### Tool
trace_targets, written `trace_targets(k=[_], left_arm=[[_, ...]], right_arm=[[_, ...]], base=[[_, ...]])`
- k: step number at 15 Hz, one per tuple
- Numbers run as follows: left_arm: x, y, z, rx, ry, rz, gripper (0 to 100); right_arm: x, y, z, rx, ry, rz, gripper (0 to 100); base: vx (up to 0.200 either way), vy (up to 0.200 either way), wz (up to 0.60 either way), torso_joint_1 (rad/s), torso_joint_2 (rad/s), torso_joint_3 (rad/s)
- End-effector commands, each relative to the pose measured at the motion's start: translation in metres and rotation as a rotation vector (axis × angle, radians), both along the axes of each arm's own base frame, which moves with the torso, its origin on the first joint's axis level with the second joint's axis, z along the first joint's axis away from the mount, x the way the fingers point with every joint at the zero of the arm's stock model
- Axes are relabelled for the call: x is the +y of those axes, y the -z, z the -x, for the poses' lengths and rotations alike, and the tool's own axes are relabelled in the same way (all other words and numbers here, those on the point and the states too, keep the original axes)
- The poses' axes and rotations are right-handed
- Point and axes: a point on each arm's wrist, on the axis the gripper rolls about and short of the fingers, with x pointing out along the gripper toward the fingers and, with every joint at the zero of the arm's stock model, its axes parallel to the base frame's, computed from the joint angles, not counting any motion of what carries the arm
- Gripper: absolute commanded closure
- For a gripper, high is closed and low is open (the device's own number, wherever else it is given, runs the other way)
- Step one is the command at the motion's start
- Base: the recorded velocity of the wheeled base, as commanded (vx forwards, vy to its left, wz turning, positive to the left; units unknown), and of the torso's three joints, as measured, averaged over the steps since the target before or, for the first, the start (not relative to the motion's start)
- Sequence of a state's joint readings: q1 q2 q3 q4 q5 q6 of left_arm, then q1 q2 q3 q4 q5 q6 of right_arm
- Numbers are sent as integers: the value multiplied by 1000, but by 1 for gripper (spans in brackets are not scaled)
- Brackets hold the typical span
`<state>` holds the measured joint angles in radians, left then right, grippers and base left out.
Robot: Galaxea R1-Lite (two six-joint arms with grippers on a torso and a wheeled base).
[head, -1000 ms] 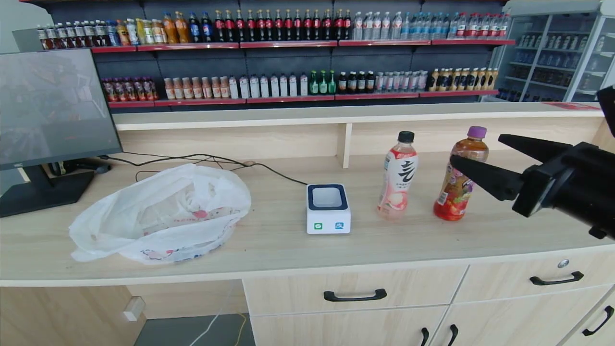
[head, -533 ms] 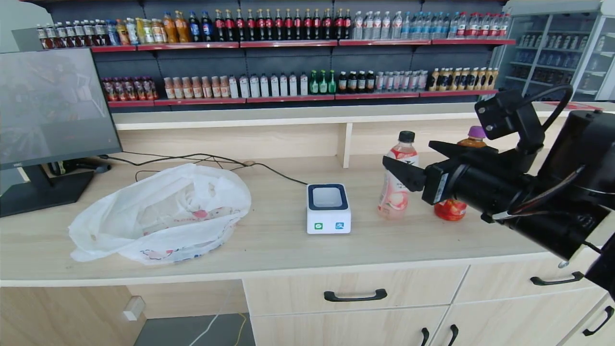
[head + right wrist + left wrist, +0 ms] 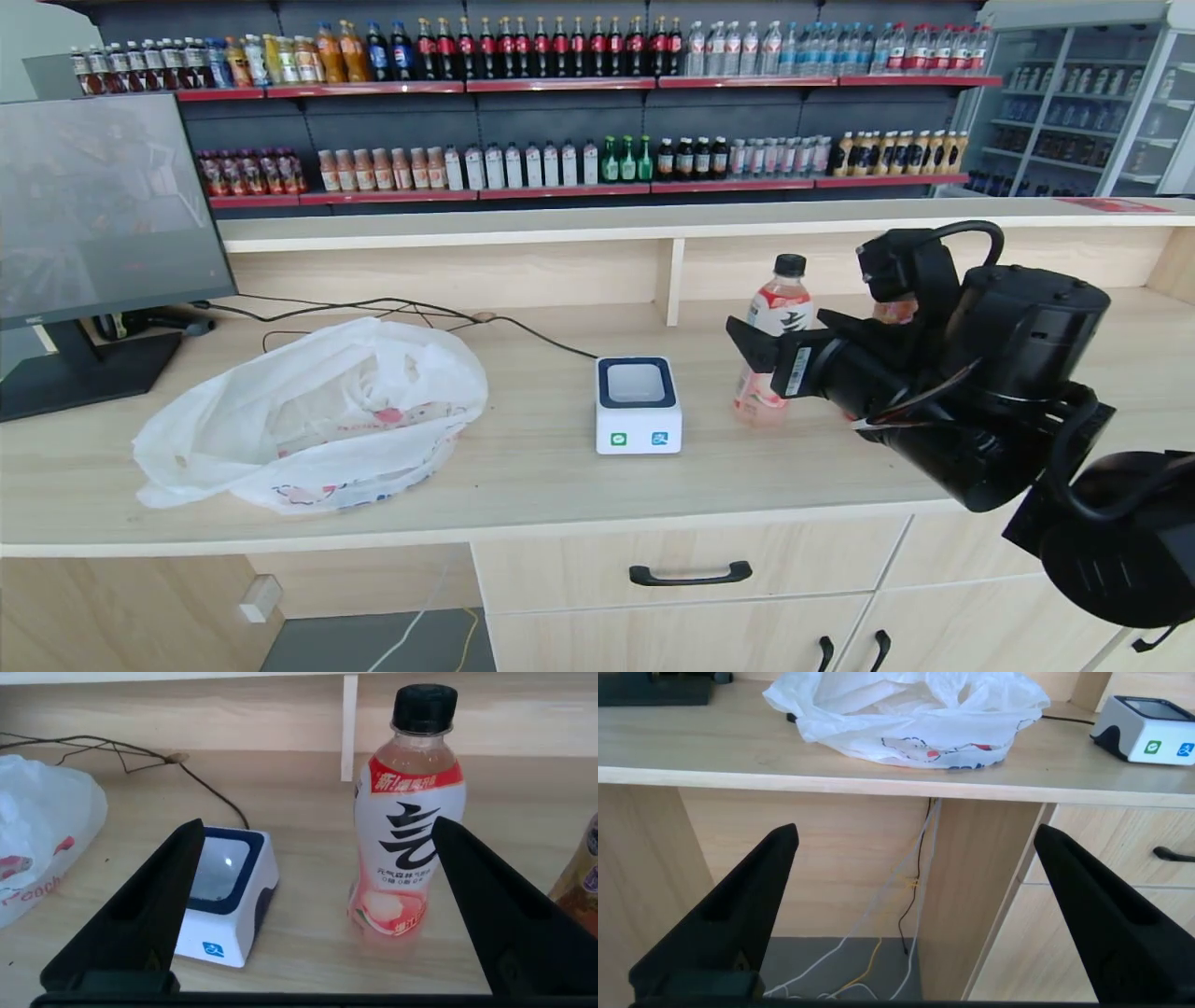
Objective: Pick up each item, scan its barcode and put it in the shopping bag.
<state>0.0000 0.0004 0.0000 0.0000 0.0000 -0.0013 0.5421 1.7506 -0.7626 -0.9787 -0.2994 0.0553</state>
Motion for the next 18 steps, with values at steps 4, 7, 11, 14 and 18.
trace_targets(k=[4, 7, 11, 14, 18], left_arm=[[0, 0, 0, 0, 0, 0, 0], [0, 0, 0, 0, 0, 0, 0], [0, 0, 0, 0, 0, 0, 0], [0, 0, 0, 0, 0, 0, 0], [0, 0, 0, 0, 0, 0, 0]], right_arm=[[-5, 11, -4, 28, 51, 13, 0], [-13, 24, -2, 55, 70, 21, 0], [-17, 44, -3, 117, 80, 15, 0], [-12, 58, -12, 137, 79, 10, 0], [-10, 68, -15, 160, 72, 17, 0]], base=[[0, 0, 0, 0, 0, 0], [0, 0, 0, 0, 0, 0], [0, 0, 0, 0, 0, 0], [0, 0, 0, 0, 0, 0], [0, 0, 0, 0, 0, 0]])
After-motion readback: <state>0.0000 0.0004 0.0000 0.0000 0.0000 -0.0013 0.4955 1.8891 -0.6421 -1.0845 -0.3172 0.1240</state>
